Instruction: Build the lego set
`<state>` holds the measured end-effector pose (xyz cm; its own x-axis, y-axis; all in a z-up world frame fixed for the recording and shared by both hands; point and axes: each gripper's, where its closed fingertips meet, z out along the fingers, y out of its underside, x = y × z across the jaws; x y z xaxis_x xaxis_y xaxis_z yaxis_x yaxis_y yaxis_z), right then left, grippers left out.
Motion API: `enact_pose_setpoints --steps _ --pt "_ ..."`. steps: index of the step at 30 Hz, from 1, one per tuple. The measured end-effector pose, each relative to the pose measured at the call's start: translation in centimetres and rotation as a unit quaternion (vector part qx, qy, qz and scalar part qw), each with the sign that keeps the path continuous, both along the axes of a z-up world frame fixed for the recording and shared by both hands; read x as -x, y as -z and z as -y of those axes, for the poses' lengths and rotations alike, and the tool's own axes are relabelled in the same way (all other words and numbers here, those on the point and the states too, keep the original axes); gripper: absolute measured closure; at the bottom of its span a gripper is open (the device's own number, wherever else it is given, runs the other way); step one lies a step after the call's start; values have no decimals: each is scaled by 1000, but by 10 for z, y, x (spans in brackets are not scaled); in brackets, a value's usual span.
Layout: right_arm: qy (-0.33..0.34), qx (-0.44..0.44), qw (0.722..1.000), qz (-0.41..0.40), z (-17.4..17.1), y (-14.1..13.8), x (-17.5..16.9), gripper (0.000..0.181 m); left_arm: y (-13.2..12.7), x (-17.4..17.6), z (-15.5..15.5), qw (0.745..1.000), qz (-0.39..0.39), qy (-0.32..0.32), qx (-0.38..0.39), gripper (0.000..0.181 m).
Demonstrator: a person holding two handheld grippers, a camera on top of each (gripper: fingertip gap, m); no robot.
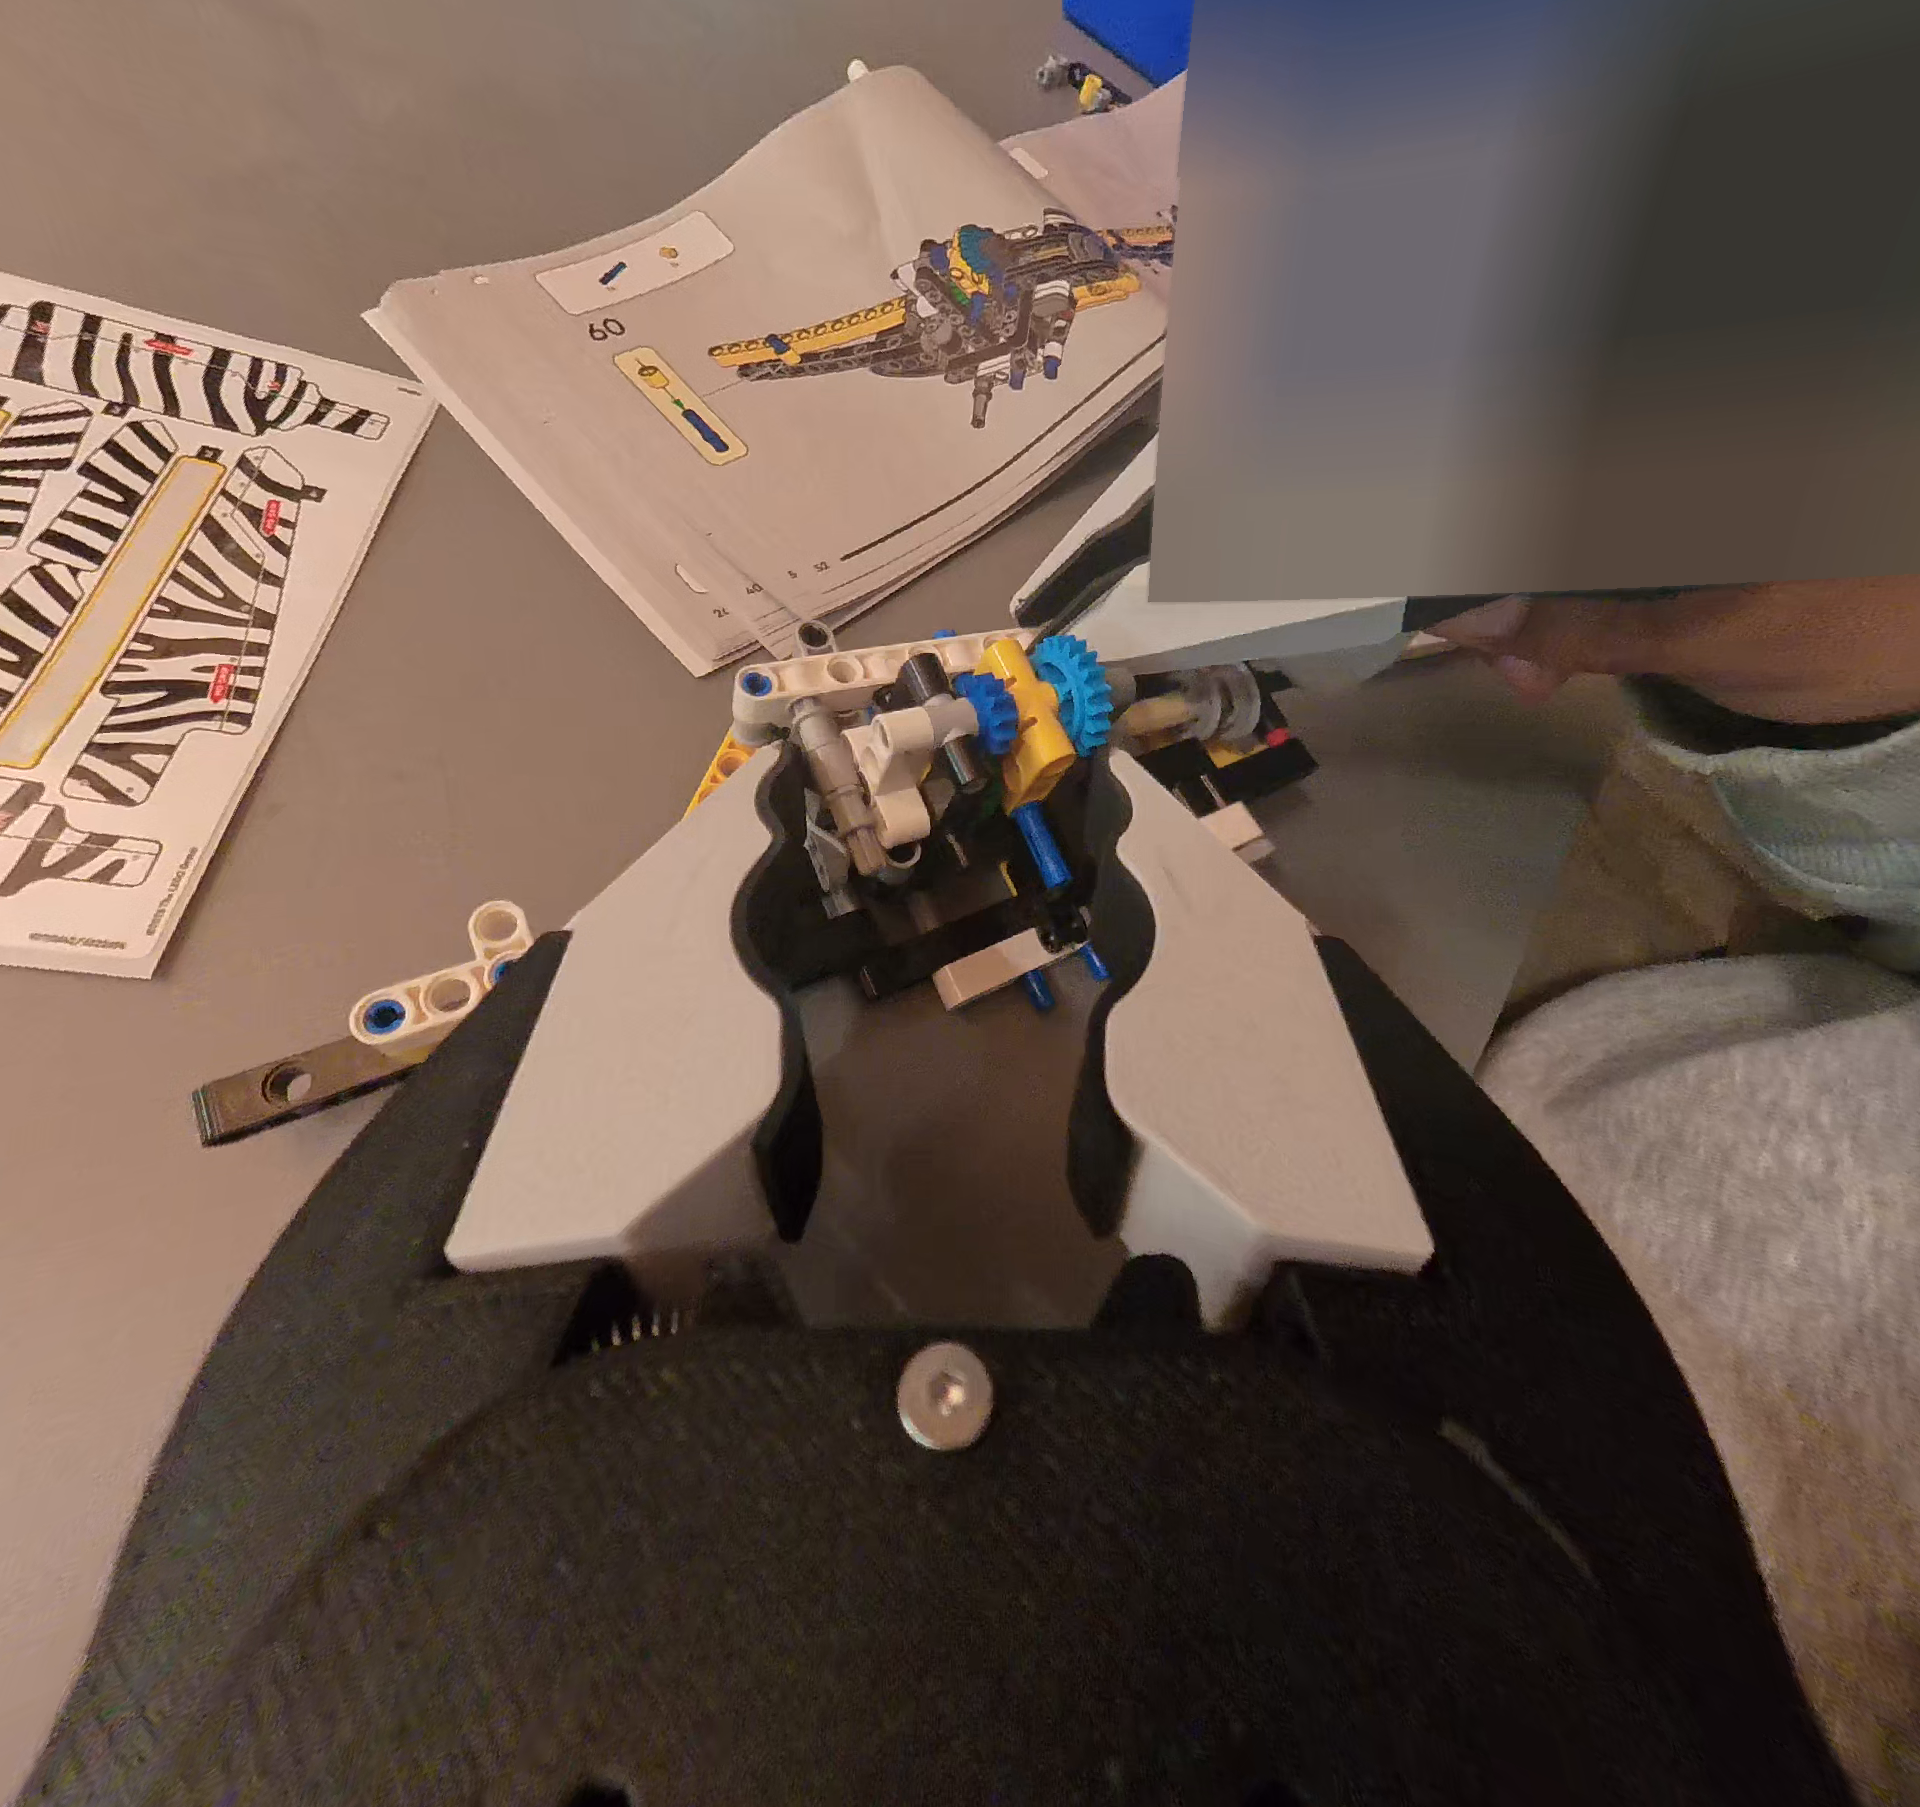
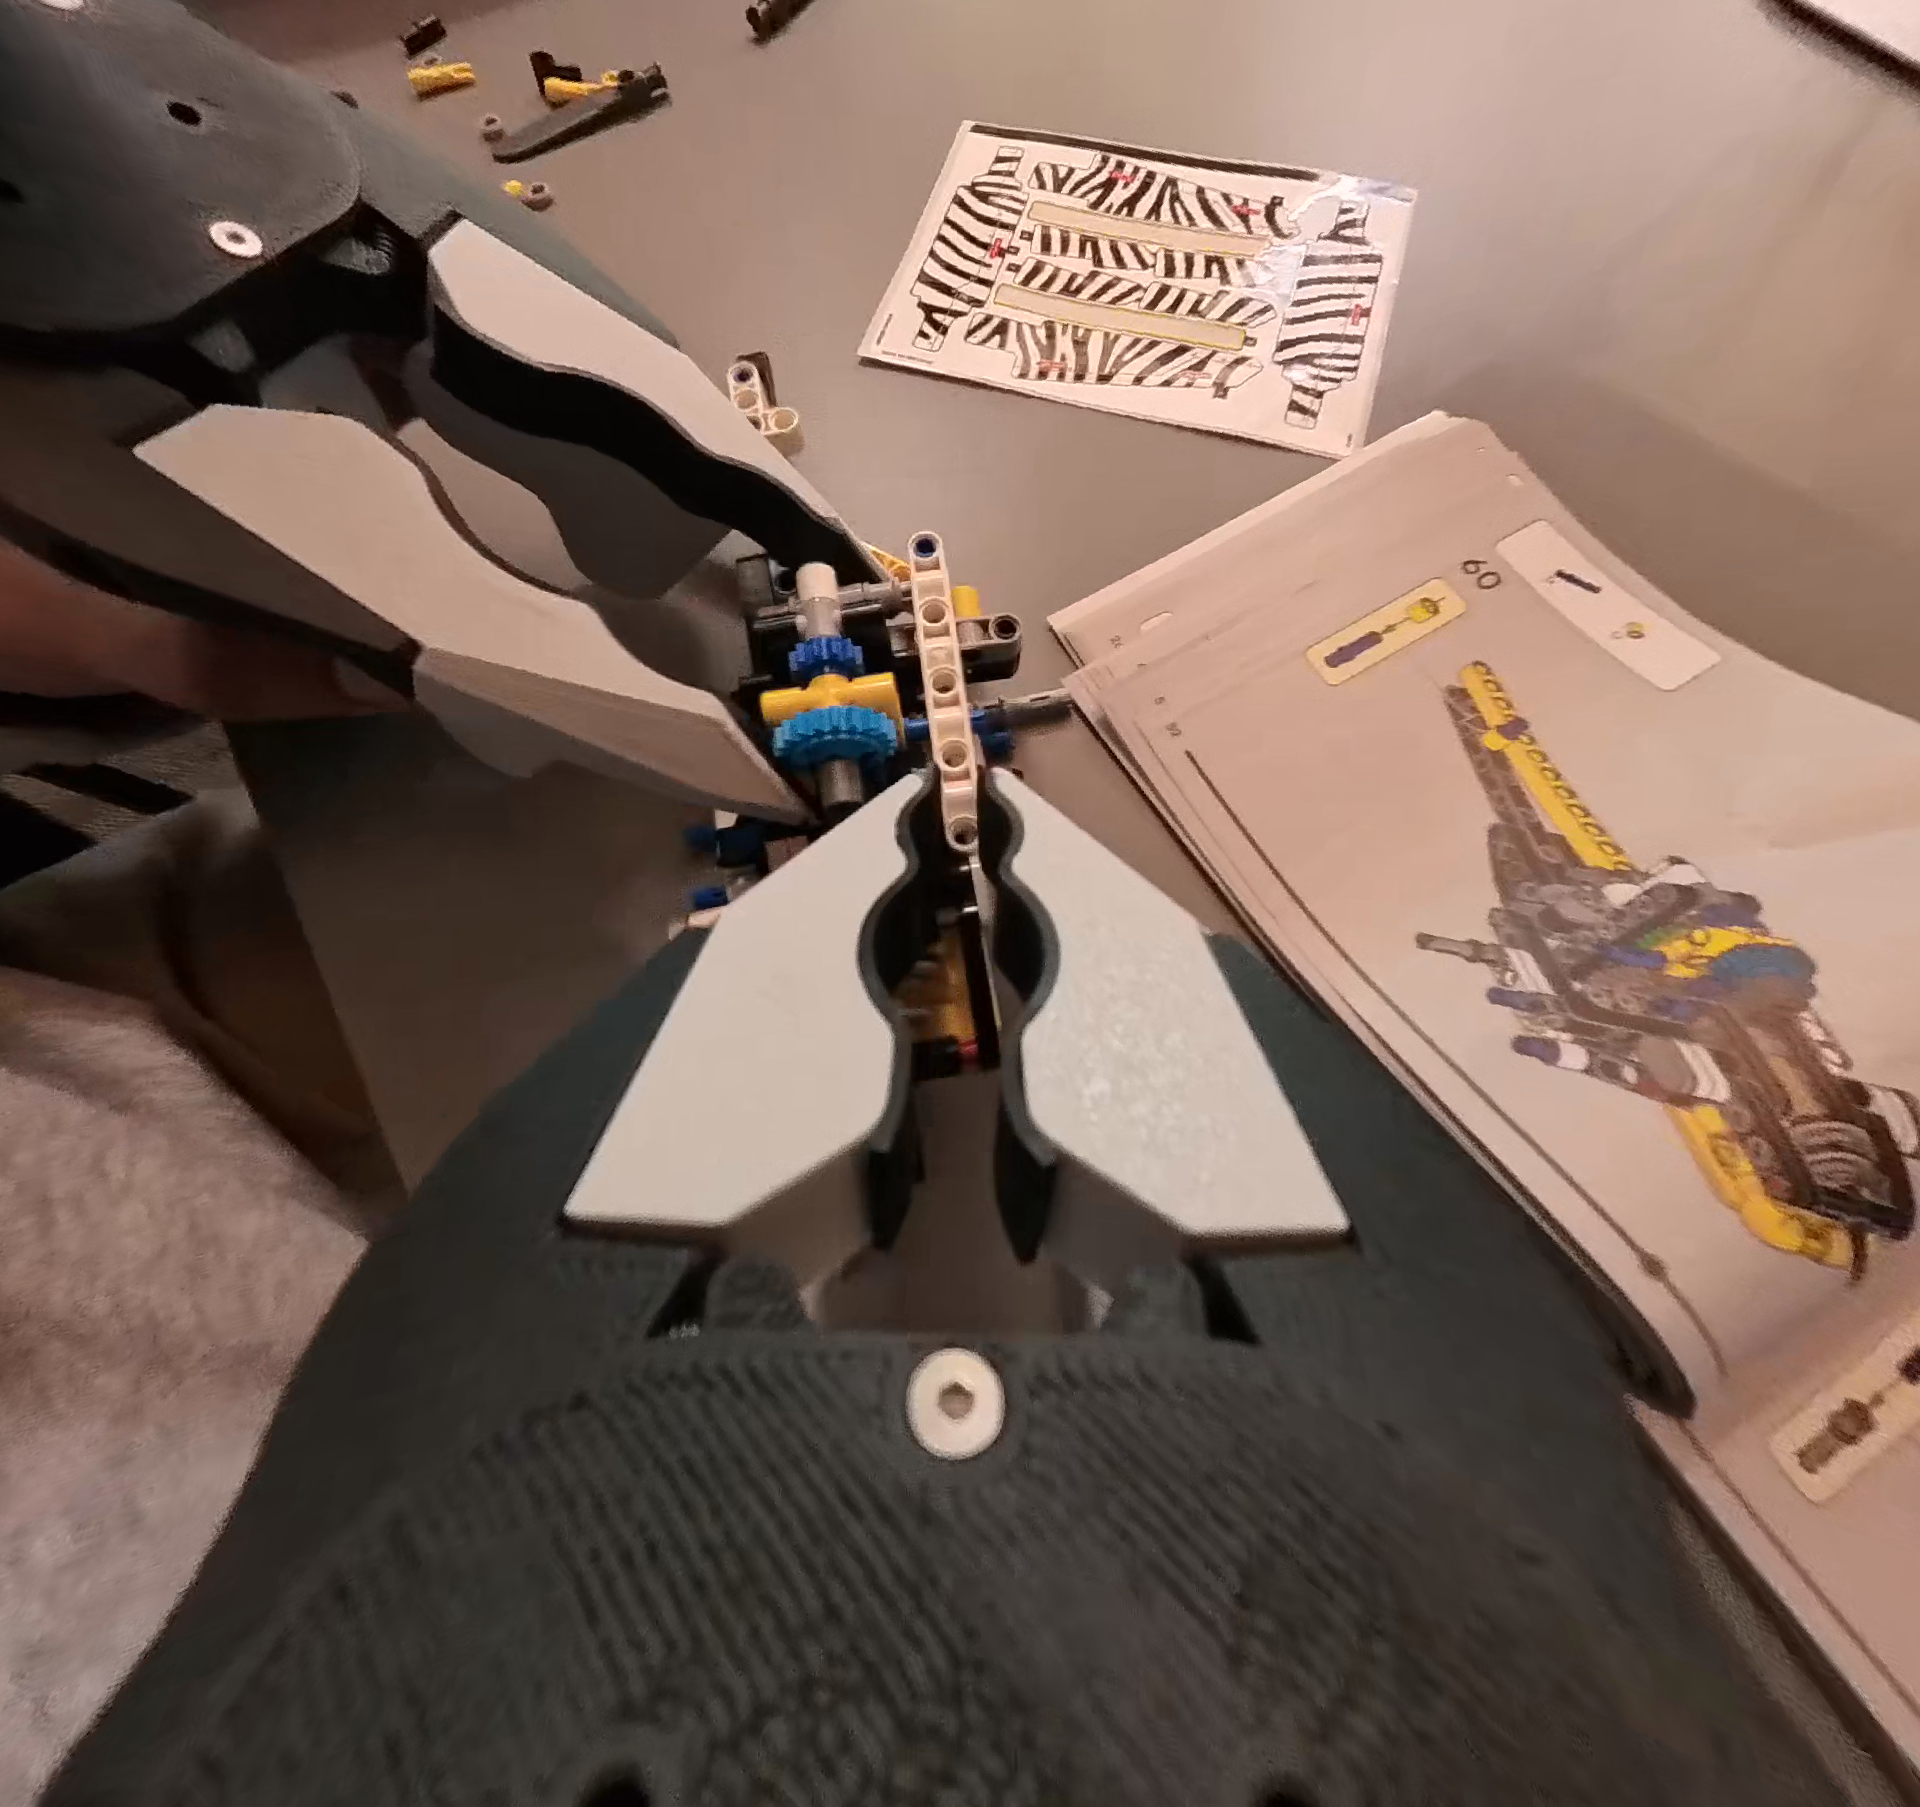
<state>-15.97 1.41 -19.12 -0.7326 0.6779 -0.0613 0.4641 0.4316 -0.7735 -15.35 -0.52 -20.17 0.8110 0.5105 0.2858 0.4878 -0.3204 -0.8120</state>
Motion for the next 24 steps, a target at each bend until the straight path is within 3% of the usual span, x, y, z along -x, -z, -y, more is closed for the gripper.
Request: enact_pose_setpoints --steps 7,11,14,17,20,24 --pt "1 32 999 34 1 0 -3 177 -5 1 2 1000 -16 -5 -4 127" --pt "6 27 999 35 1 0 -3 177 -34 -4 1 997 -74 15 -26 126" --pt "-2 26 999 37 1 0 -4 177 -47 -17 -5 991 -102 76 -33 126" --pt "-29 35 998 51 2 0 -6 177 -40 -17 -5 979 -153 133 35 122" --pt "-62 56 993 81 1 -1 -9 177 -28 -15 -4 945 -202 232 107 122" --pt "-102 56 987 108 0 -1 -11 178 -1 -19 1 891 -185 380 166 122"
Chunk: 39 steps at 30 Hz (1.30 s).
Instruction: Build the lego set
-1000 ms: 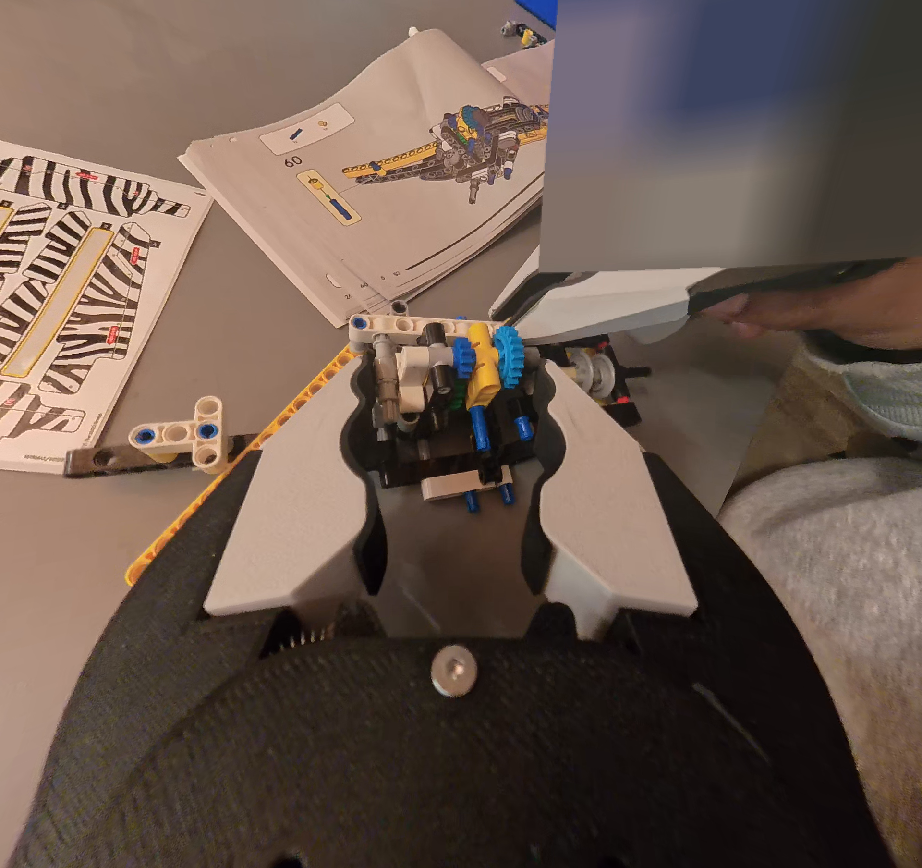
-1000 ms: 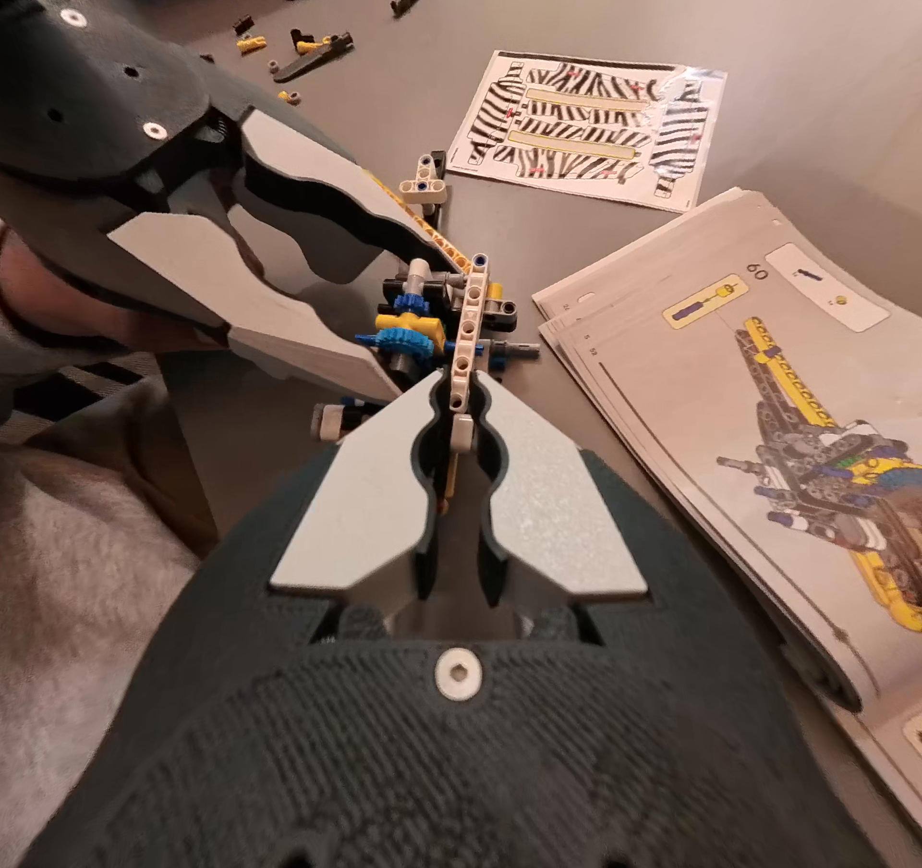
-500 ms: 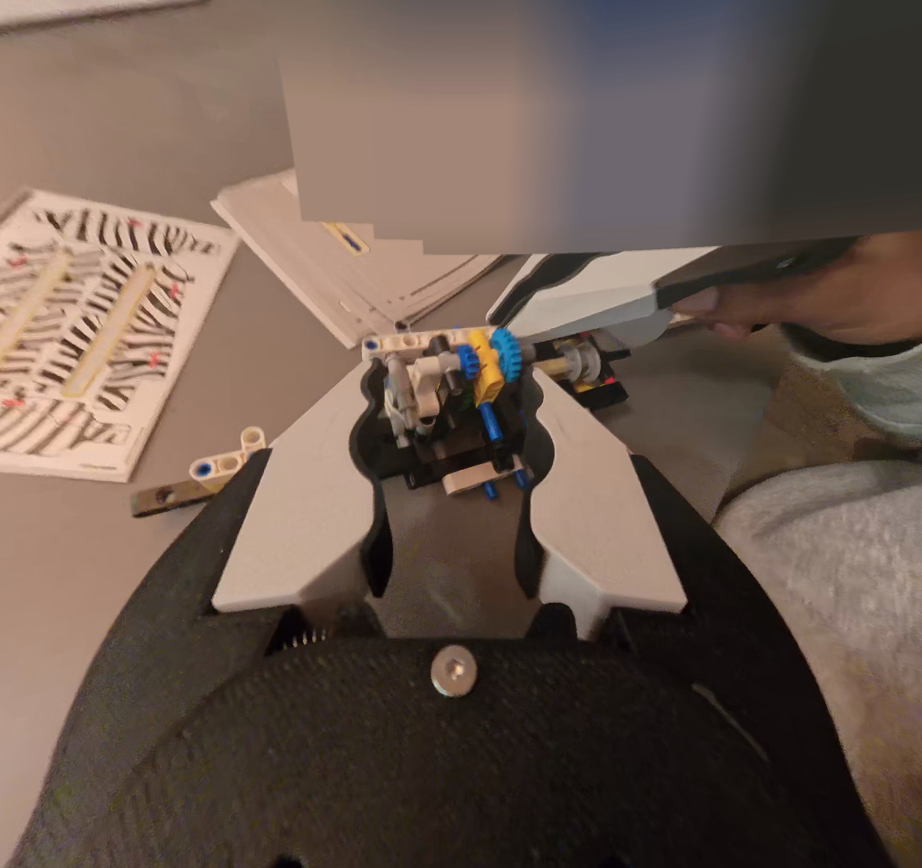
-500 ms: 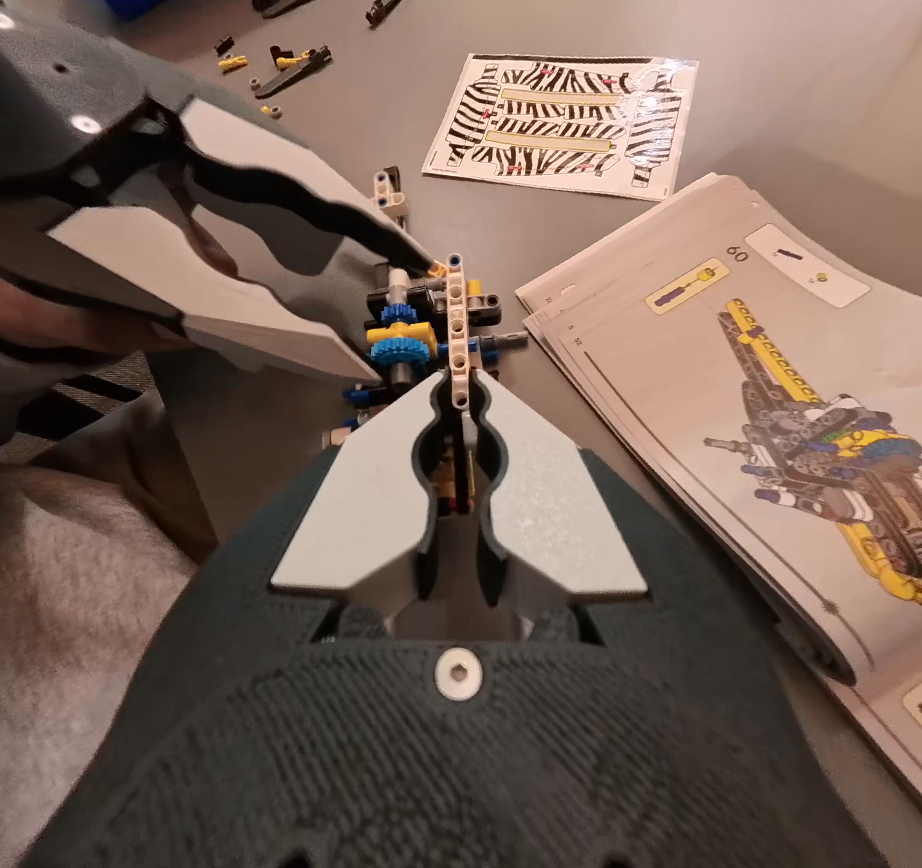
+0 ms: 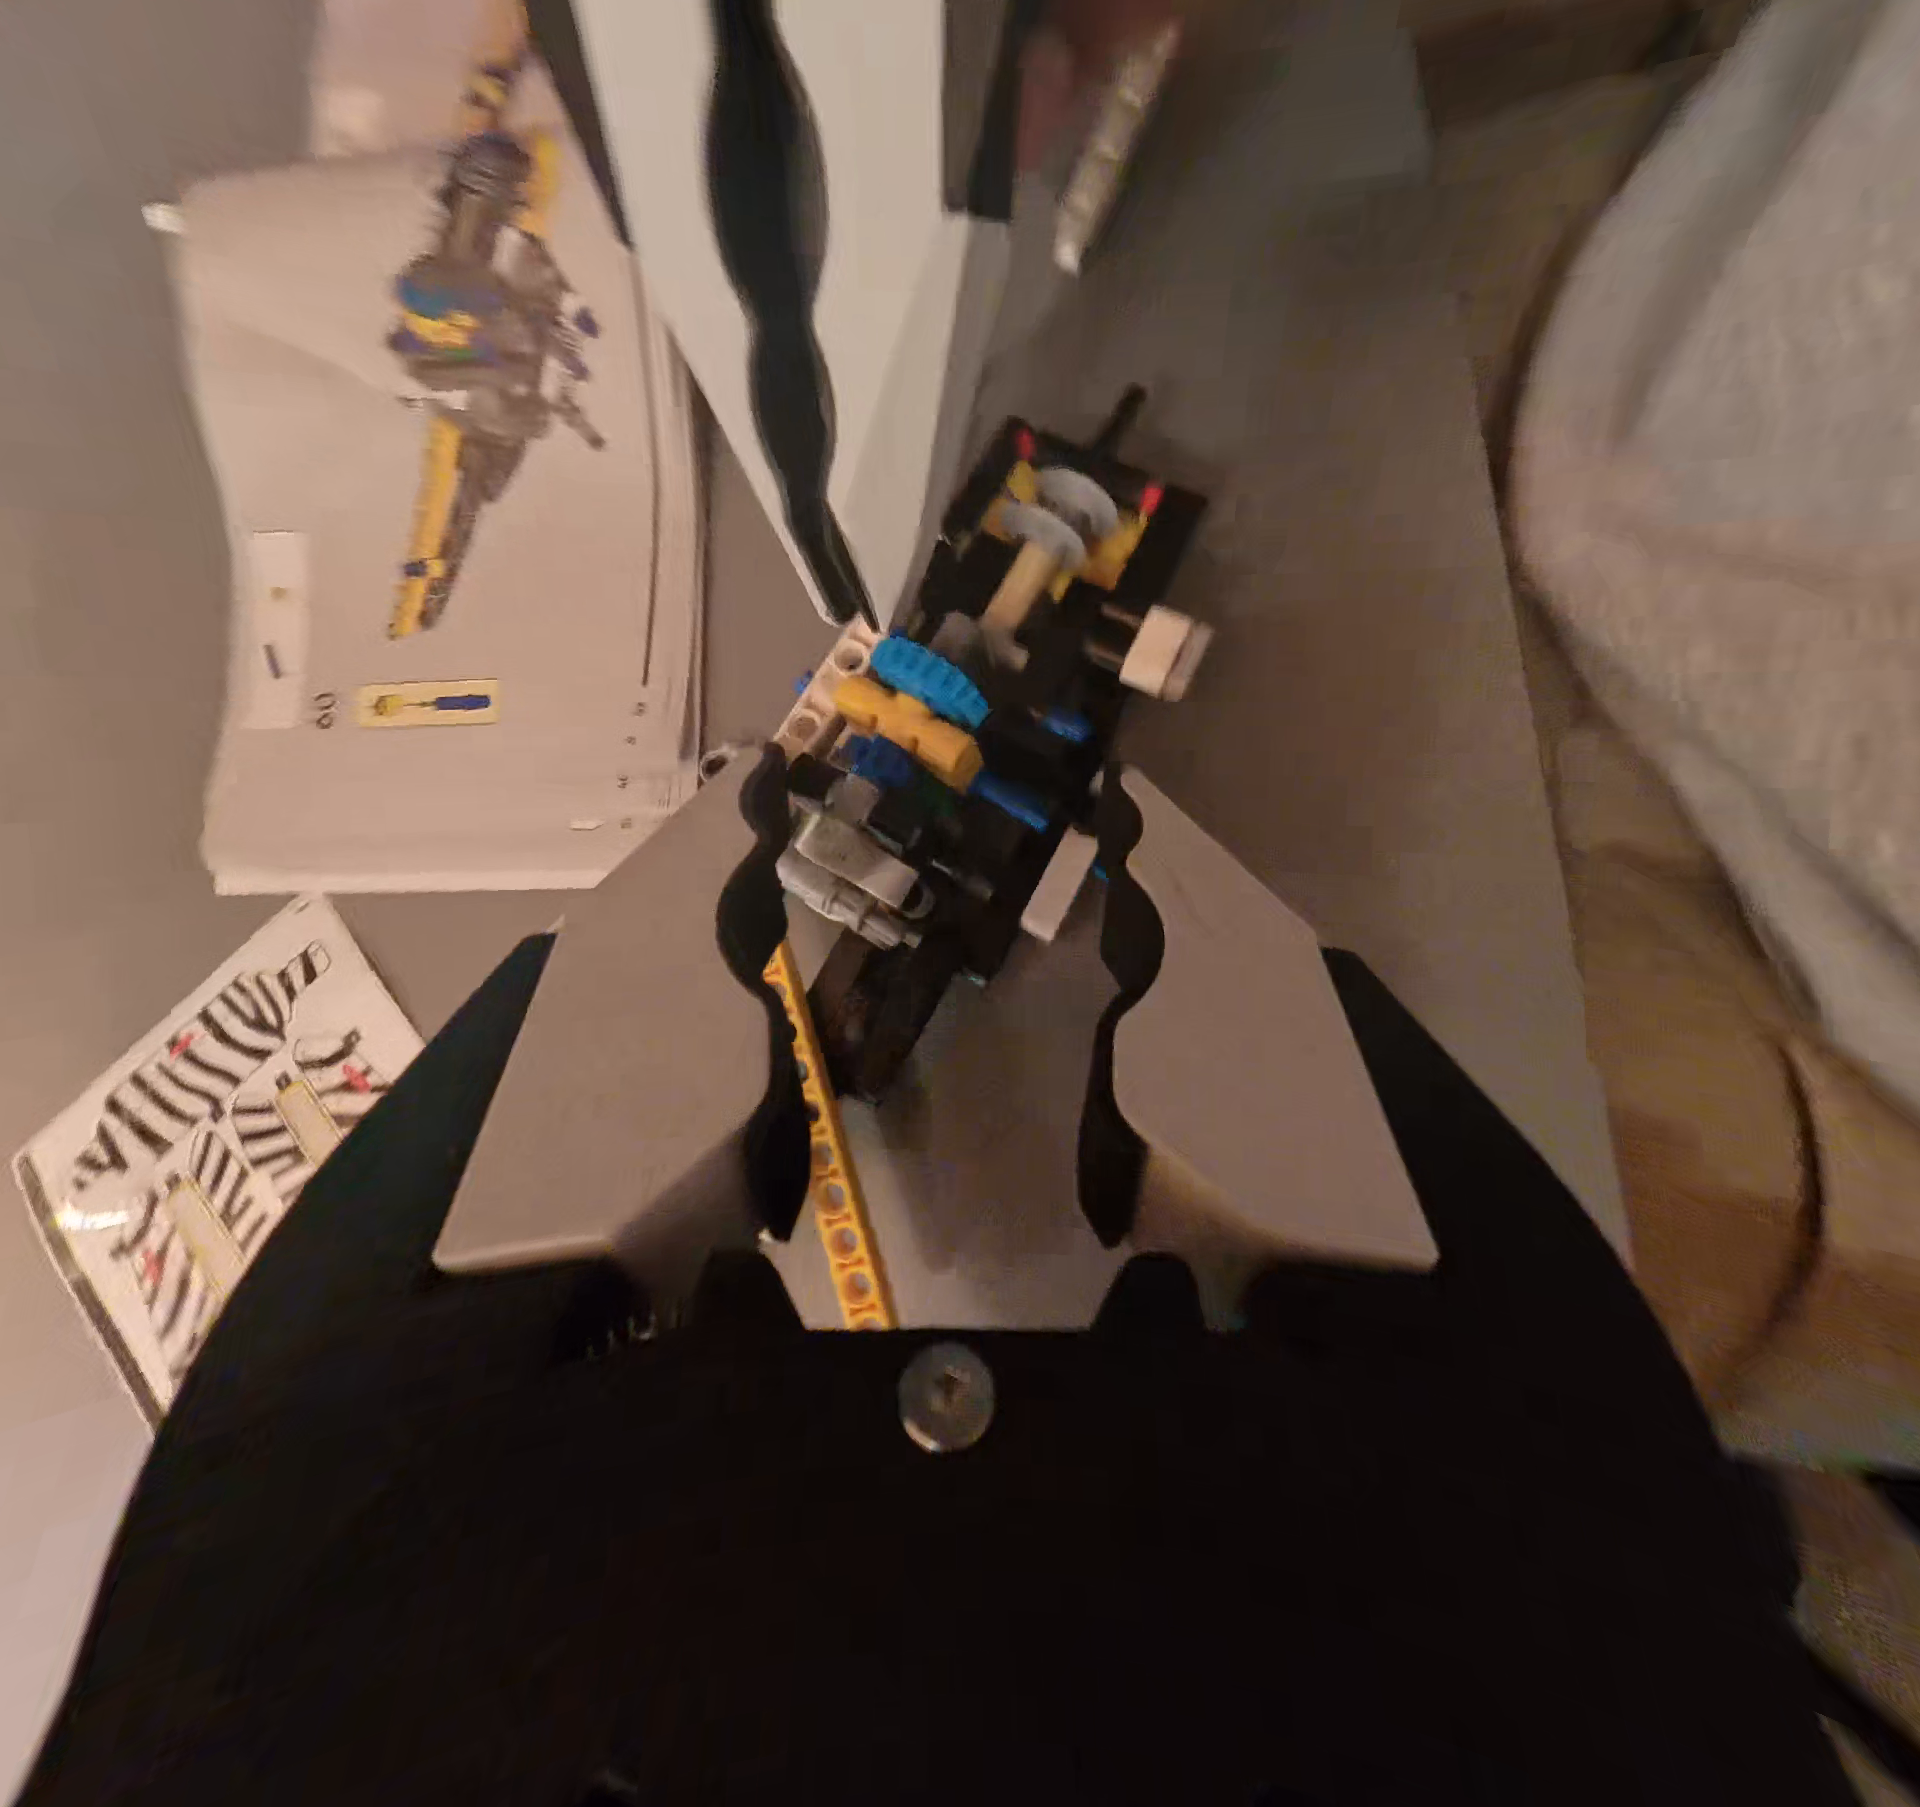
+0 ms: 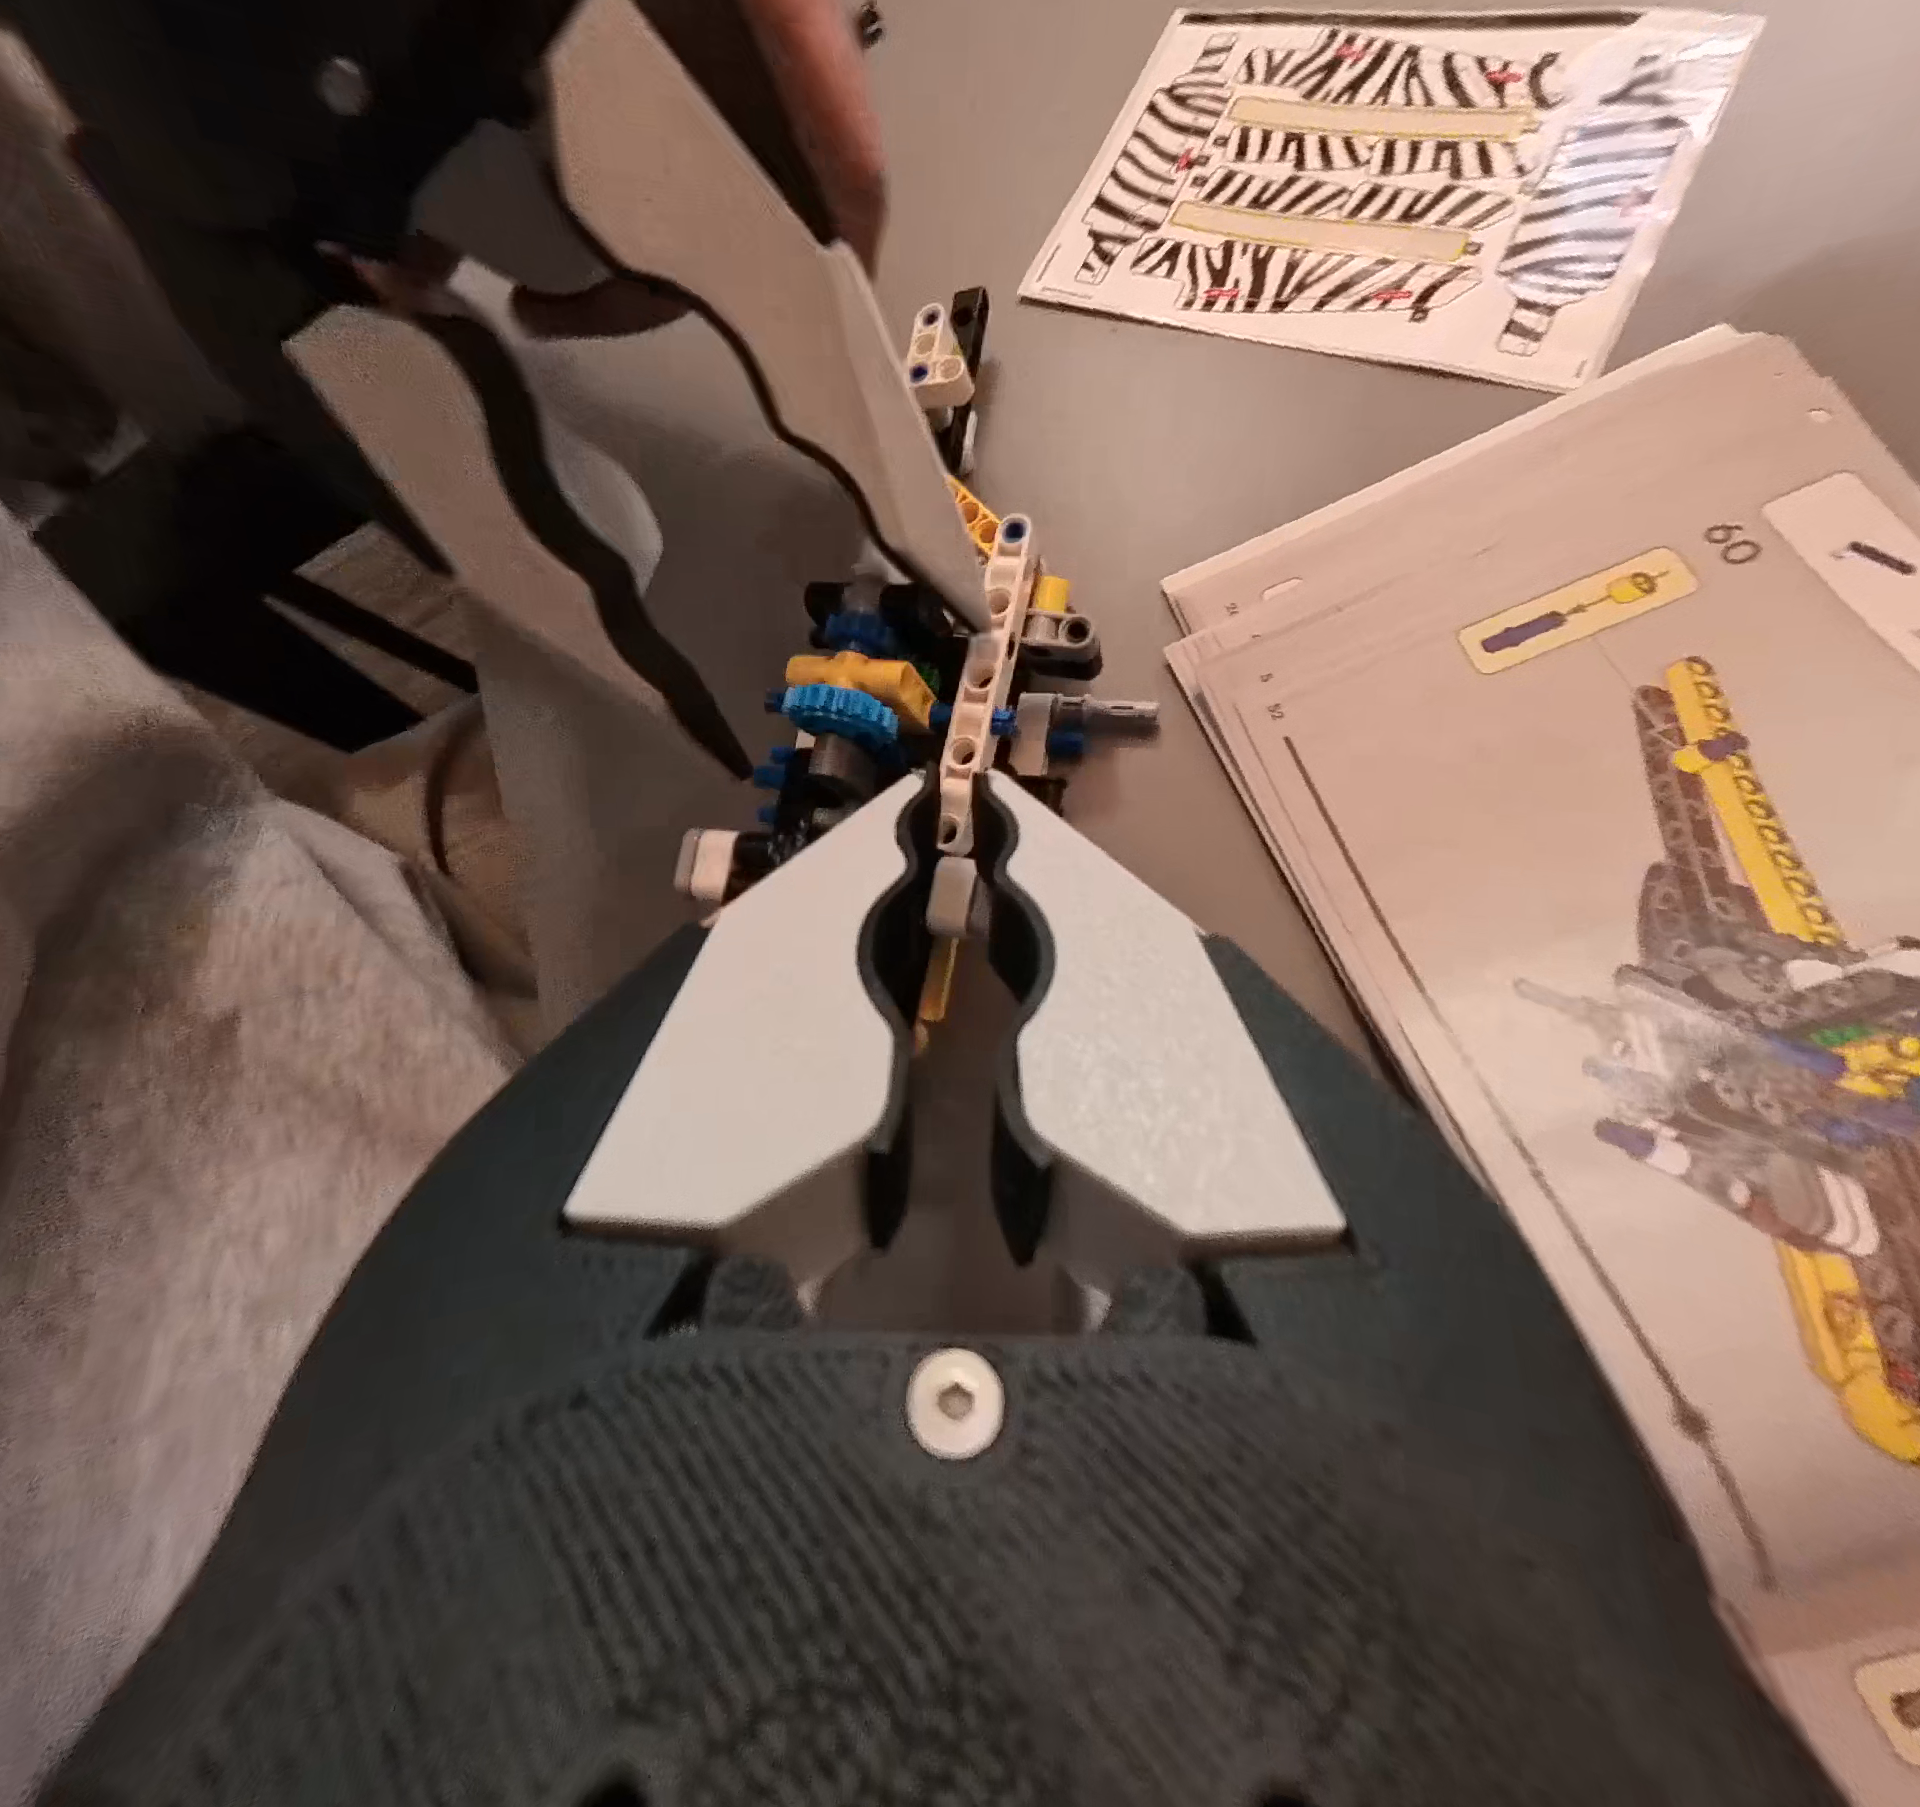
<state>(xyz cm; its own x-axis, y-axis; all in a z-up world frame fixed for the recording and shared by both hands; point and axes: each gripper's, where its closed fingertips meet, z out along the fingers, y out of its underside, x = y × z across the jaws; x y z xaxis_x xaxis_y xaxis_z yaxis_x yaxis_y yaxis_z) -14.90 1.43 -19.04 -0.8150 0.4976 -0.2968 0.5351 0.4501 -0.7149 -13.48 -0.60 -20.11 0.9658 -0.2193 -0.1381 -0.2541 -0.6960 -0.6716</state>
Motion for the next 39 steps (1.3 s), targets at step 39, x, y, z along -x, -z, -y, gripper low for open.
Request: enact_pose_setpoints --steps 39 --pt "-67 -77 994 24 14 10 -5 169 -10 -13 -3 991 103 68 -50 157"
